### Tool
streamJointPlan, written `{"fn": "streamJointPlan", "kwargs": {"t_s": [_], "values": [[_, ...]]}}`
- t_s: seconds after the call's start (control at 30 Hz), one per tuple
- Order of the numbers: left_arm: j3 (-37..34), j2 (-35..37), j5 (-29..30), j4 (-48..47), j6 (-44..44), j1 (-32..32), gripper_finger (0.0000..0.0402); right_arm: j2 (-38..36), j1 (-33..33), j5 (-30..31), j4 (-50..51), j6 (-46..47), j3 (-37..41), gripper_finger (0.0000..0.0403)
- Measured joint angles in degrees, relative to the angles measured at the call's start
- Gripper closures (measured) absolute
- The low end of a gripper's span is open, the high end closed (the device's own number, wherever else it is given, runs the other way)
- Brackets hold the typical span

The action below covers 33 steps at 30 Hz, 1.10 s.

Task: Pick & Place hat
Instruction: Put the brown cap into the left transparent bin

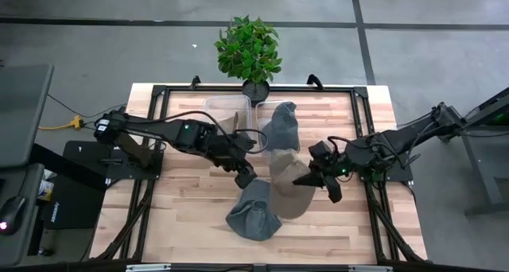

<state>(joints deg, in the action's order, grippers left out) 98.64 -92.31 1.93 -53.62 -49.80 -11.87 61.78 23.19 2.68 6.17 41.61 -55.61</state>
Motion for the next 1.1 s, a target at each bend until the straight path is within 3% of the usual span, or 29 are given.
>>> {"fn": "streamJointPlan", "kwargs": {"t_s": [0.3,0.6,1.1], "values": [[0.0,0.0,-8.0,3.4,9.0,0.0,0.0138,1.4,0.6,-12.5,-3.8,-3.9,0.0,0.0403],[0.0,0.0,-8.6,14.0,13.9,0.0,0.0138,2.4,1.1,-16.3,-6.0,-4.4,0.0,0.0403],[0.0,0.0,-11.2,23.2,13.5,2.3,0.0138,2.4,2.5,-19.4,-9.6,-4.6,0.0,0.0403]]}}
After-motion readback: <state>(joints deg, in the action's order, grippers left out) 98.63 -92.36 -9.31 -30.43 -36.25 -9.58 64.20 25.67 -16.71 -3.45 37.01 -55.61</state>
